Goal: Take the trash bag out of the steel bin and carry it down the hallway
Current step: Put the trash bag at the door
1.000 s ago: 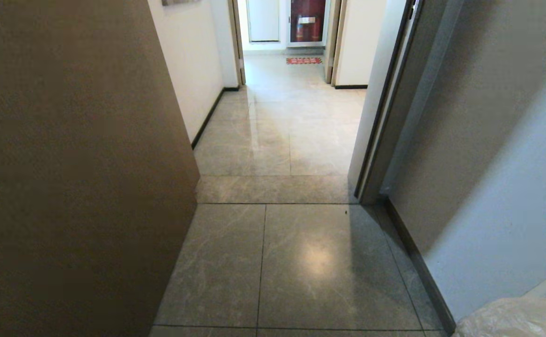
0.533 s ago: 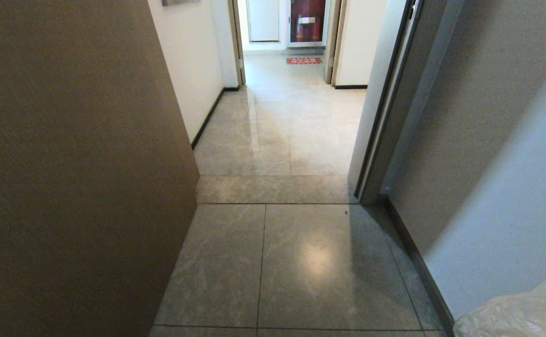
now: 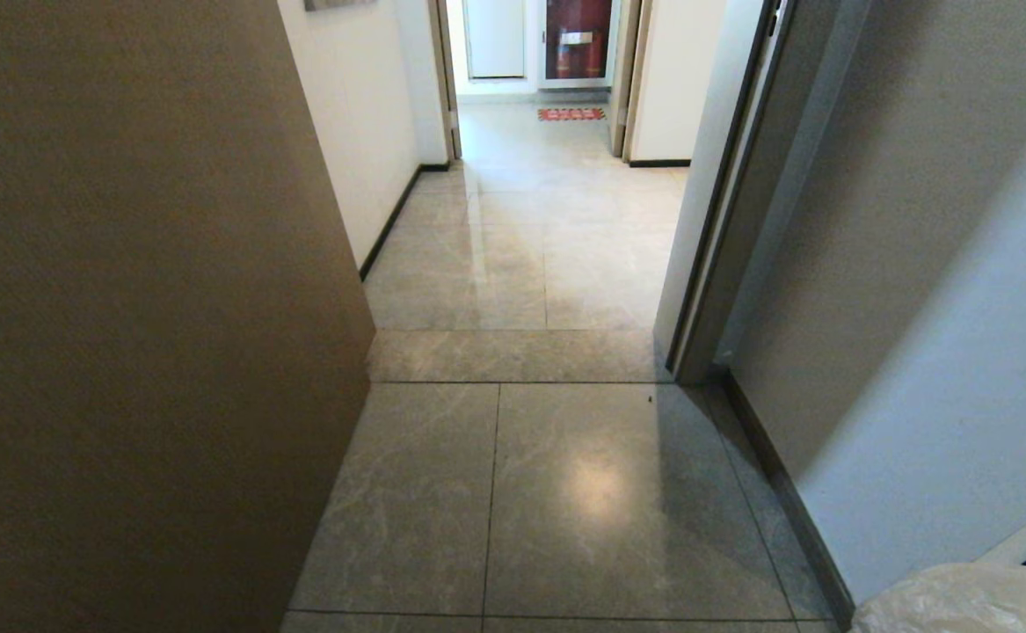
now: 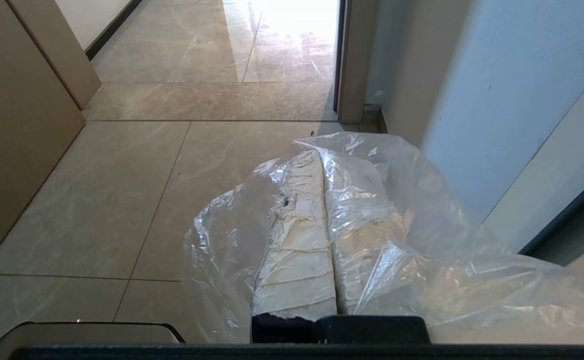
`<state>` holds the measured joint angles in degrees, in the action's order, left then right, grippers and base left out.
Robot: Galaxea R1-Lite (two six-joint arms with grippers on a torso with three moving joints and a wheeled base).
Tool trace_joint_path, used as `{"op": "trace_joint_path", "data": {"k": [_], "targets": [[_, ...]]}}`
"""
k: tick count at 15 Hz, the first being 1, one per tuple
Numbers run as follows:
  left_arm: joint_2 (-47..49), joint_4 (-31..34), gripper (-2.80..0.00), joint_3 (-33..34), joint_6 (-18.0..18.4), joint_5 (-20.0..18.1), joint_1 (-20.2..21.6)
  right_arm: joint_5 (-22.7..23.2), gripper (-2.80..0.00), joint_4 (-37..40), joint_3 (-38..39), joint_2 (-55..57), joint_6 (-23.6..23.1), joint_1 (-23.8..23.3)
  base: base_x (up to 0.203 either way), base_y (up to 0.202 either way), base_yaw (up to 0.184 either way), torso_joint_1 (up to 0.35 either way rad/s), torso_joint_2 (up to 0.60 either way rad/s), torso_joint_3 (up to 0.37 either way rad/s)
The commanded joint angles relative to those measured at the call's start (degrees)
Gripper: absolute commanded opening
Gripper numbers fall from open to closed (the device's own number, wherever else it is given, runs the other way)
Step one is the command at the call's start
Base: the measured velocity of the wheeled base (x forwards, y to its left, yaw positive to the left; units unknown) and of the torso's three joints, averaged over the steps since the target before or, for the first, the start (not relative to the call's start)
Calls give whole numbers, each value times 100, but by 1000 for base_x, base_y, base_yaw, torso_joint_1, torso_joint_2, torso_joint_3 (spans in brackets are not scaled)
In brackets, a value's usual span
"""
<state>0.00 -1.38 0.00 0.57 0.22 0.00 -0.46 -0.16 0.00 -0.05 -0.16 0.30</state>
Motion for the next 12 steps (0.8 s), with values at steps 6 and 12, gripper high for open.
{"op": "trace_joint_path", "data": {"k": [6,12], "targets": [[0,-3,-280,62,-22,4,0,2,-280,-2,0,5,-2,-2,0,0,0,0,0,0],[0,-3,-280,62,-13,4,0,2,-280,-2,0,5,-2,5,0,0,0,0,0,0]]}}
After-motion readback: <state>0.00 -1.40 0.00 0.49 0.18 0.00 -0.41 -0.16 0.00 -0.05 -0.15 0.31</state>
